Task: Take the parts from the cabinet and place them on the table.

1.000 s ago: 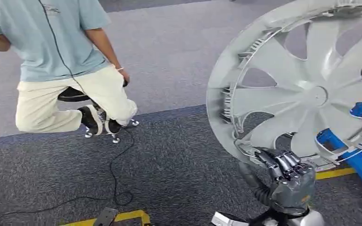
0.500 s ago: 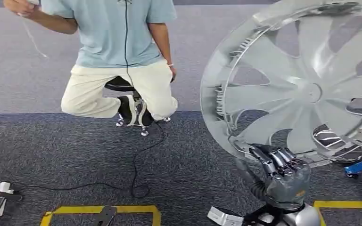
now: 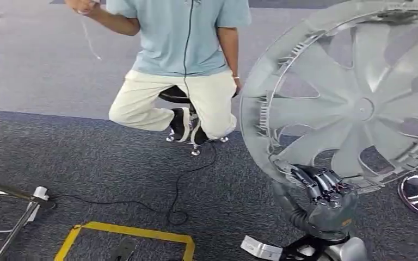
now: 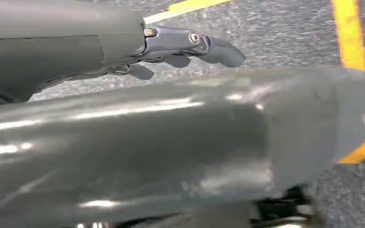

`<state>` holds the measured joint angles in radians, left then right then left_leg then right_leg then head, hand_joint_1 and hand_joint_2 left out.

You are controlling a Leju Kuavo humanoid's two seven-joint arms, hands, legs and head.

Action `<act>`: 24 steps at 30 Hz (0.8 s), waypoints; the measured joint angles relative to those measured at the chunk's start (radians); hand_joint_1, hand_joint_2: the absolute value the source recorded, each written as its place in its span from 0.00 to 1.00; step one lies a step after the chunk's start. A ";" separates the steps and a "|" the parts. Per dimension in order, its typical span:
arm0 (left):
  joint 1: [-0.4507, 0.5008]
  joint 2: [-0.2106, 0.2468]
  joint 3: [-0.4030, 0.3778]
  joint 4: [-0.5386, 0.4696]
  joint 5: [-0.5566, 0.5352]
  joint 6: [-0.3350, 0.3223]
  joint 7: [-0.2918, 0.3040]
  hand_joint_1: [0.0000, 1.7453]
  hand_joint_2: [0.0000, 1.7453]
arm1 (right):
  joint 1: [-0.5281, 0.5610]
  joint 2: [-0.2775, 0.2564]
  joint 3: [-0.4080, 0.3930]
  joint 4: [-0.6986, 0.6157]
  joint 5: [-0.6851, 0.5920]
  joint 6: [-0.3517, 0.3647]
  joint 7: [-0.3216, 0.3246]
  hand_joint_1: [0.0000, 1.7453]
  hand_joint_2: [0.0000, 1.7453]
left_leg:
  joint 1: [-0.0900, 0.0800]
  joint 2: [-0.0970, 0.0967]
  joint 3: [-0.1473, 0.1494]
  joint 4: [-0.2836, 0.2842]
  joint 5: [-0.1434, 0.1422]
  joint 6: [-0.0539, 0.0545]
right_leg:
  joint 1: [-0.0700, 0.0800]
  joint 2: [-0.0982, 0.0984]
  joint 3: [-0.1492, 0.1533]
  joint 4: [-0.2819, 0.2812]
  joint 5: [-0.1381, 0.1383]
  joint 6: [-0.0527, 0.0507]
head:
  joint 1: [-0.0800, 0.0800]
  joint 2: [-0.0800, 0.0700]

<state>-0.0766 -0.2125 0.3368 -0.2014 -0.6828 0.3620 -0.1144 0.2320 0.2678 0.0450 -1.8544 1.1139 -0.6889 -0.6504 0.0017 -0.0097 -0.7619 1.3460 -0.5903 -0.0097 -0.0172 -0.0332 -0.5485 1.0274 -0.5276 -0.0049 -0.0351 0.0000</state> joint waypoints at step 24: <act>0.008 0.004 0.023 0.000 0.013 -0.012 -0.019 0.00 0.00 | -0.013 0.019 -0.003 0.026 0.041 0.000 0.000 1.00 1.00 | -0.001 -0.136 0.141 -0.307 0.136 0.019 | -0.007 0.094 -0.033 0.019 0.012 0.030 | 0.014 0.000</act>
<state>-0.0683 -0.2083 0.3594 -0.2014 -0.6695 0.3498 -0.1335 0.2188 0.2869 0.0423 -1.8288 1.1547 -0.6893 -0.6504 0.0009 -0.1457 -0.6211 1.0387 -0.4546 0.0095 -0.0243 0.0607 -0.5815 1.0466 -0.5153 0.0251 -0.0214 0.0000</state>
